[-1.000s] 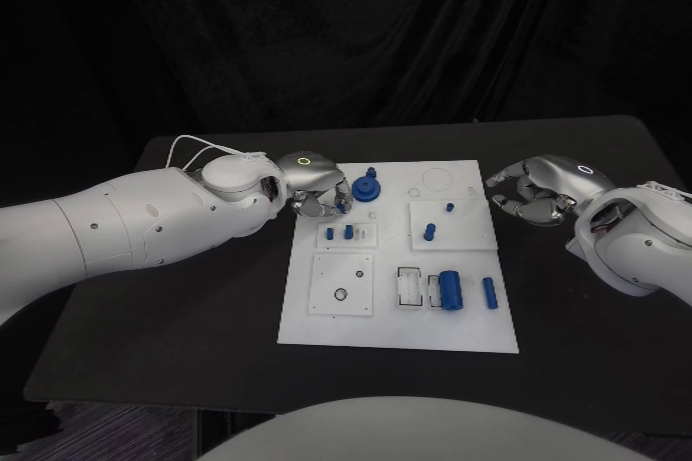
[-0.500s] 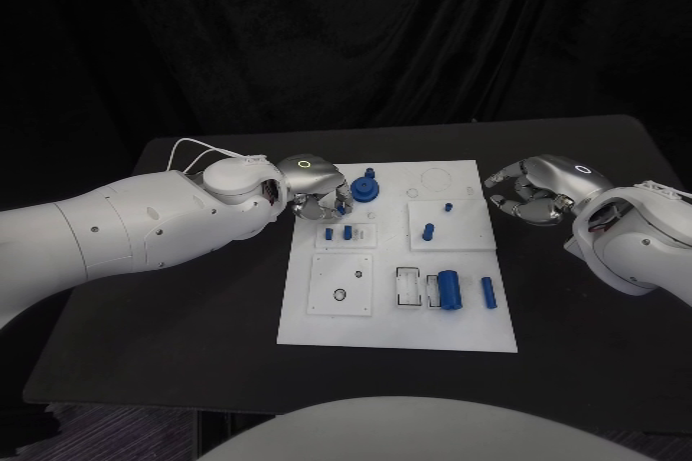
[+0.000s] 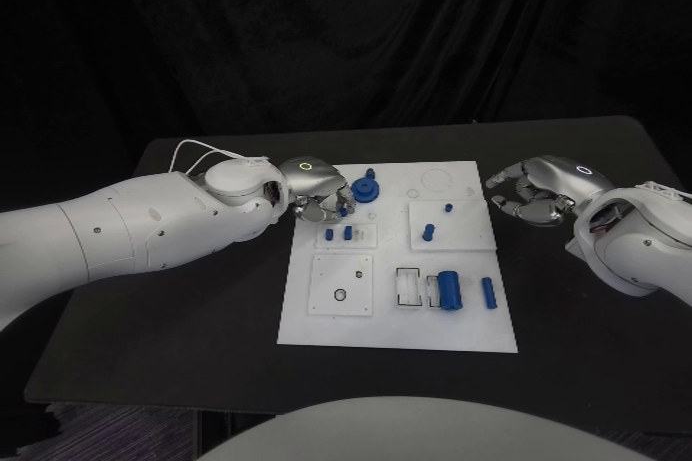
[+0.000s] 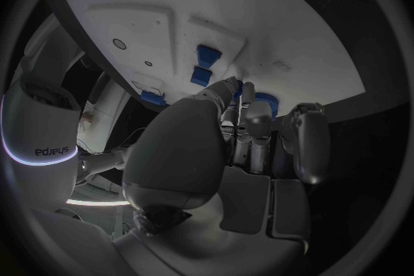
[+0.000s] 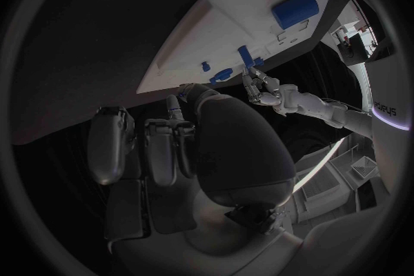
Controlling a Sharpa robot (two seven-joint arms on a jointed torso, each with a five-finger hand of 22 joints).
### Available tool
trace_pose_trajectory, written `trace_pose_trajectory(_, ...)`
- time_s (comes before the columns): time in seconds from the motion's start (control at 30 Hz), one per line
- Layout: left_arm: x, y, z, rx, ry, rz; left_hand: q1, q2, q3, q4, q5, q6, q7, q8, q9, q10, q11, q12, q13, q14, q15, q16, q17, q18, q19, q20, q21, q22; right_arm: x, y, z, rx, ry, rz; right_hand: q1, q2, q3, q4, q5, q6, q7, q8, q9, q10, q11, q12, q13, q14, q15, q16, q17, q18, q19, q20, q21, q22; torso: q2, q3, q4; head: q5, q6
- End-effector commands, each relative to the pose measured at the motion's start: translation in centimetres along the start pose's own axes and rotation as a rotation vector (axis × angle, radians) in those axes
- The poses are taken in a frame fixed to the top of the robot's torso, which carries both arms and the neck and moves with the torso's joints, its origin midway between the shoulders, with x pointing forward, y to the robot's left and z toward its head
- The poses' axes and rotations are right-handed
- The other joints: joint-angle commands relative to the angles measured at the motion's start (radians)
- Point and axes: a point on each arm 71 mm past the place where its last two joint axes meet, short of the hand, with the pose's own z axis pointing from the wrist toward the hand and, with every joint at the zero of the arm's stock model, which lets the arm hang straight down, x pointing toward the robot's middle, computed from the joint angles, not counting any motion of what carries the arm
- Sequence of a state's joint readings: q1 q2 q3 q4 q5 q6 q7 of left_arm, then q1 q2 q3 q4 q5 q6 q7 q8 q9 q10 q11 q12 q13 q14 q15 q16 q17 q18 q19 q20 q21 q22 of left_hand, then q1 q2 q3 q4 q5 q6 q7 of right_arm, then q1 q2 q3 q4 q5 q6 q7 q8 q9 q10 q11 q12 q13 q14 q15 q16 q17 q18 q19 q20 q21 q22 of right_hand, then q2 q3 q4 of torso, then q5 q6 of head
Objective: Assemble the parts on the task board
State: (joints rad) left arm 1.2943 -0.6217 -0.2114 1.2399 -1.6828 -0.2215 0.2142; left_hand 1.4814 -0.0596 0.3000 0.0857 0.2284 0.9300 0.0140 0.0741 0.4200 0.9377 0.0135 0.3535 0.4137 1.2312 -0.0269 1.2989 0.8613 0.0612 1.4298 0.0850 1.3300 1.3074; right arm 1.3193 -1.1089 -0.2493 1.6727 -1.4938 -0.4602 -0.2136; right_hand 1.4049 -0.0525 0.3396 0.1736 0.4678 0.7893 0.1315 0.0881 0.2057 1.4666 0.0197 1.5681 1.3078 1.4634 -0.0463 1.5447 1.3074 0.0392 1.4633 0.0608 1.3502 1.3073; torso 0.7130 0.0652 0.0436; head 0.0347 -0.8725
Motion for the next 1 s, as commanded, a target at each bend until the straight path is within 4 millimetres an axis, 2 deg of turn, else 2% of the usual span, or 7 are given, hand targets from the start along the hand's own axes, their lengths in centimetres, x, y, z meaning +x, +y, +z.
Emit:
trace_pose_trajectory(0.03, 0.6, -0.1, 0.1, -0.012, 0.043, -0.013, -0.012, -0.006, 0.005, 0.007, -0.023, -0.042, -0.015, -0.014, -0.011, -0.02, 0.013, -0.022, -0.005, -0.017, 0.004, -0.013, -0.02, -0.002, -0.014, 0.001, -0.017, 0.185, 0.1, -0.1, -0.1, 0.016, 0.009, -0.003, -0.012, 0.002, 0.004, 0.0, 0.006, 0.004, -0.002, -0.003, -0.002, 0.104, 0.008, 0.003, 0.263, 0.099, 0.007, -0.003, 0.24, 0.014, 0.011, 0.007, -0.007, 0.192, 0.0, -0.0001, 0.0004, -0.002, 0.0)
trace_pose_trajectory(0.43, 1.1, 0.0, 0.1, -0.03, 0.056, -0.02, -0.025, -0.026, 0.015, 0.022, -0.037, -0.148, -0.051, -0.012, -0.051, -0.108, 0.033, -0.085, -0.021, -0.053, 0.017, -0.036, -0.067, 0.007, -0.042, 0.009, -0.061, 0.173, 0.1, -0.1, -0.1, 0.016, 0.01, -0.003, -0.011, 0.001, 0.005, -0.001, 0.006, 0.005, -0.002, -0.003, -0.002, 0.104, 0.009, 0.003, 0.263, 0.099, 0.007, -0.005, 0.239, 0.015, 0.01, 0.007, -0.009, 0.191, 0.0, -0.0001, 0.0001, 0.0, 0.0)
trace_pose_trajectory(0.57, 1.1, 0.1, 0.0, -0.036, 0.046, -0.019, -0.026, -0.029, 0.015, 0.023, -0.039, -0.159, -0.056, -0.012, -0.057, -0.128, 0.035, -0.096, -0.026, -0.065, 0.019, -0.044, -0.082, 0.01, -0.05, 0.011, -0.075, 0.169, 0.1, -0.1, -0.1, 0.017, 0.009, -0.002, -0.011, 0.0, 0.006, -0.002, 0.006, 0.004, -0.002, -0.004, -0.002, 0.104, 0.008, 0.003, 0.263, 0.099, 0.007, -0.006, 0.239, 0.015, 0.009, 0.007, -0.009, 0.191, 0.0, -0.0002, -0.0003, 0.0, 0.0)
trace_pose_trajectory(0.77, 0.9, 1.0, -0.8, -0.062, -0.023, -0.004, -0.027, -0.032, 0.002, 0.021, -0.053, -0.242, -0.092, -0.014, -0.096, -0.173, 0.041, -0.109, -0.028, -0.073, 0.022, -0.045, -0.087, 0.012, -0.056, 0.014, -0.088, 0.167, 0.0, -0.2, -0.2, 0.015, 0.002, 0.0, -0.011, -0.006, 0.01, -0.007, 0.005, -0.007, -0.004, -0.012, -0.006, 0.104, 0.008, 0.003, 0.263, 0.096, 0.007, -0.012, 0.233, 0.018, 0.004, 0.008, -0.021, 0.187, 0.0, -0.0004, 0.0, 0.003, 0.0)
trace_pose_trajectory(0.87, 0.6, 1.7, -1.5, -0.081, -0.083, 0.011, -0.021, -0.026, -0.021, 0.014, -0.055, -0.408, -0.14, -0.022, -0.181, -0.23, 0.045, -0.116, -0.032, -0.079, 0.022, -0.047, -0.096, 0.013, -0.059, 0.015, -0.099, 0.165, 0.0, -0.2, -0.3, 0.014, -0.004, 0.001, -0.012, -0.008, 0.017, -0.011, 0.004, -0.011, -0.004, -0.016, -0.009, 0.091, 0.008, -0.007, 0.254, 0.091, 0.007, -0.03, 0.22, 0.024, -0.01, 0.008, -0.052, 0.178, 0.0, 0.0003, 0.0004, 0.004, 0.0)
trace_pose_trajectory(0.9, 0.5, 1.9, -1.7, -0.085, -0.098, 0.014, -0.02, -0.024, -0.025, 0.013, -0.055, -0.443, -0.146, -0.024, -0.199, -0.236, 0.045, -0.114, -0.032, -0.079, 0.023, -0.047, -0.095, 0.013, -0.058, 0.015, -0.1, 0.165, -0.1, -0.2, -0.3, 0.014, -0.005, 0.001, -0.013, -0.009, 0.021, -0.012, 0.003, -0.012, -0.003, -0.016, -0.01, 0.055, 0.008, -0.033, 0.228, 0.088, 0.007, -0.039, 0.213, 0.027, -0.015, 0.008, -0.063, 0.175, 0.0, 0.0004, 0.0003, 0.004, 0.0)
trace_pose_trajectory(1.0, 0.2, 2.8, -2.7, -0.105, -0.164, 0.033, -0.014, -0.02, -0.051, 0.015, -0.059, -0.623, -0.187, -0.038, -0.288, -0.278, 0.046, -0.11, -0.038, -0.101, 0.023, -0.062, -0.127, 0.018, -0.072, 0.016, -0.127, 0.158, -0.2, -0.3, -0.5, 0.013, -0.01, 0.003, -0.02, -0.014, 0.037, -0.018, 0.0, -0.01, -0.004, -0.017, -0.014, -0.035, 0.007, -0.109, 0.155, 0.067, 0.006, -0.1, 0.168, 0.044, -0.05, 0.008, -0.148, 0.147, 0.0, 0.0, 0.0002, 0.006, 0.0)
